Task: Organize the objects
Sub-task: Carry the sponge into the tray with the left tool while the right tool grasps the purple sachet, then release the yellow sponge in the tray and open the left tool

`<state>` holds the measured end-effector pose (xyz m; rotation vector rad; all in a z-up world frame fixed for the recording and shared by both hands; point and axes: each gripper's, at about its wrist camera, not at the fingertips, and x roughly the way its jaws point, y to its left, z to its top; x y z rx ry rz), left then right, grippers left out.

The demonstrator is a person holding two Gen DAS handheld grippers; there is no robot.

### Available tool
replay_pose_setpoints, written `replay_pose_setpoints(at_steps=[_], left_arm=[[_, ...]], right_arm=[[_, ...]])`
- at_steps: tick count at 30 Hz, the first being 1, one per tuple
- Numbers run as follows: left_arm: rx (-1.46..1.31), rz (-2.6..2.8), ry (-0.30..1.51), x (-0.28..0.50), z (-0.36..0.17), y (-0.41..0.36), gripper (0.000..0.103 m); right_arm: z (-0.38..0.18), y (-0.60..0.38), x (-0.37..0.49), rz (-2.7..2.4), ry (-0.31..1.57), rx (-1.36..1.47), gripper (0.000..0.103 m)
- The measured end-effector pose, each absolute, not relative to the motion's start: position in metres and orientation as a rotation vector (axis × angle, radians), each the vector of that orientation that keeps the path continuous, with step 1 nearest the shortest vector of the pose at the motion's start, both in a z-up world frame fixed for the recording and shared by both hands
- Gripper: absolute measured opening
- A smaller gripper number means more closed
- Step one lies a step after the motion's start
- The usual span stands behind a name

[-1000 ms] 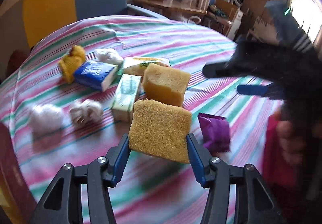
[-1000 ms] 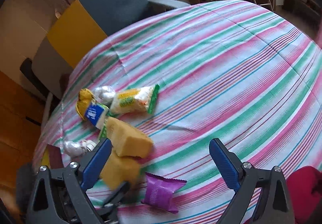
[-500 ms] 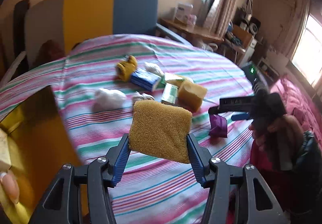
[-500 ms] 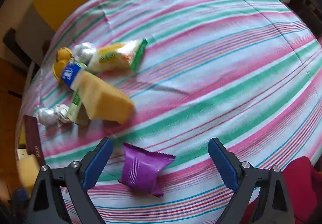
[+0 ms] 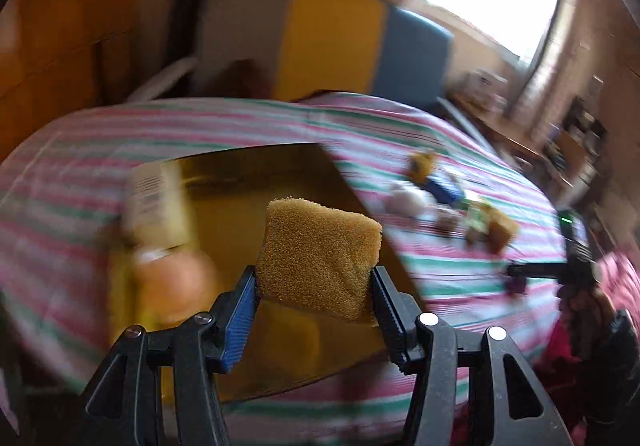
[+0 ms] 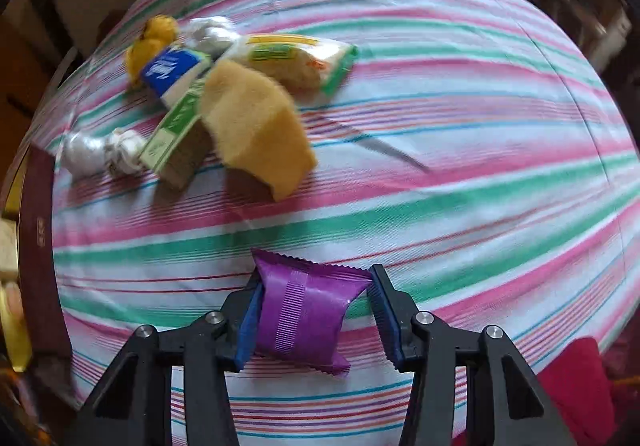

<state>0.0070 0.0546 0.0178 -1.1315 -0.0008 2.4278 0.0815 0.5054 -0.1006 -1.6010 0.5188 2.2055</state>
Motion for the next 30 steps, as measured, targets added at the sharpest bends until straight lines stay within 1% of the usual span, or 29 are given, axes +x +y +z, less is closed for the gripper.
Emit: replay_pose_setpoints(at_steps=[5,10,12,13,20,23,30], left_arm=[[-1.261,2.549,-0.082,0.002,-0.006,-0.005,0.056],[-1.325,2.551,-0.107,-0.001,-0.023,-0.016,0.056],[-1.331,2.542,-0.085,-0.004,-0.026,-0.013,0.056],[-1.347,2.538,-0.062,-0.005,-0.027,-0.010,0.056],[-1.428,2.491,-0.083,-0.015,-0.039,-0.016,0.056],[-1.443,2.496,-0.033,-0.018,-0.045,-0.008,0.057],[-1.470,2.531,0.025,-0.015,-0.057,-0.005,0.064]], right_arm=[[-0.080,0.479,0.077,2.424,0.354,-1.489,0.049],[-0.078,0.455,0.070,2.522,0.217,-1.493,0.049],[-0.082,0.445,0.059,2.541,0.187,-1.492,0.049],[-0.083,0.442,0.055,2.548,0.175,-1.488,0.049],[-0.081,0.438,0.054,2.572,0.154,-1.467,0.049],[-0.082,0.436,0.055,2.570,0.139,-1.473,0.049],[-0.082,0.434,0.055,2.567,0.124,-1.473,0.049]])
